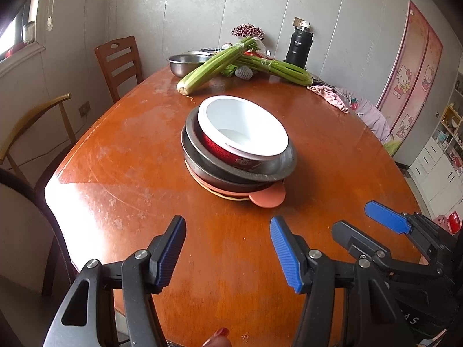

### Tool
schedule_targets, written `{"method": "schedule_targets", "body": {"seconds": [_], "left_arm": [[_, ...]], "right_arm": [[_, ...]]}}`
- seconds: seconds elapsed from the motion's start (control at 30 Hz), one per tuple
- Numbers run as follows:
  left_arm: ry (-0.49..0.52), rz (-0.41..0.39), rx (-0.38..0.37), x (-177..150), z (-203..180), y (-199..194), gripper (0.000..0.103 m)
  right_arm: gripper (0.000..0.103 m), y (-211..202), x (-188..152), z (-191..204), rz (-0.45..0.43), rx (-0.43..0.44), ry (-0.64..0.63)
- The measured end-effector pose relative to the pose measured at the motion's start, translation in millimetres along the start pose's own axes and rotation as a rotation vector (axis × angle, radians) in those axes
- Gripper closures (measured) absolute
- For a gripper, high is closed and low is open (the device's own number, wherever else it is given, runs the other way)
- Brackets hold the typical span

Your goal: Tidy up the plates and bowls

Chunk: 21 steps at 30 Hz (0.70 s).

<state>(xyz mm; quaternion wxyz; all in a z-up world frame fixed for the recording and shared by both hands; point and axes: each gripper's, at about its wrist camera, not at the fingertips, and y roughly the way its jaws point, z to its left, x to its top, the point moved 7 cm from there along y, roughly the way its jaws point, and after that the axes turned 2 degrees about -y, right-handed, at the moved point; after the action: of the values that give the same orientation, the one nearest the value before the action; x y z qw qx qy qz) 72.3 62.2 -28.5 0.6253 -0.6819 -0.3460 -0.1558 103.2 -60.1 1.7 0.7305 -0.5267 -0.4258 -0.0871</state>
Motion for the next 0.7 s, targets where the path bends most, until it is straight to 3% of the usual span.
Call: {"method": "schedule_targets", "body": {"seconds": [0.7], "left_arm": [[0.014, 0.010, 0.000, -5.0, -2.9, 3.4, 0.042]], "right_arm": [[0.036, -0.6, -9.5, 0.8, 0.020, 0.013, 0.024]]}}
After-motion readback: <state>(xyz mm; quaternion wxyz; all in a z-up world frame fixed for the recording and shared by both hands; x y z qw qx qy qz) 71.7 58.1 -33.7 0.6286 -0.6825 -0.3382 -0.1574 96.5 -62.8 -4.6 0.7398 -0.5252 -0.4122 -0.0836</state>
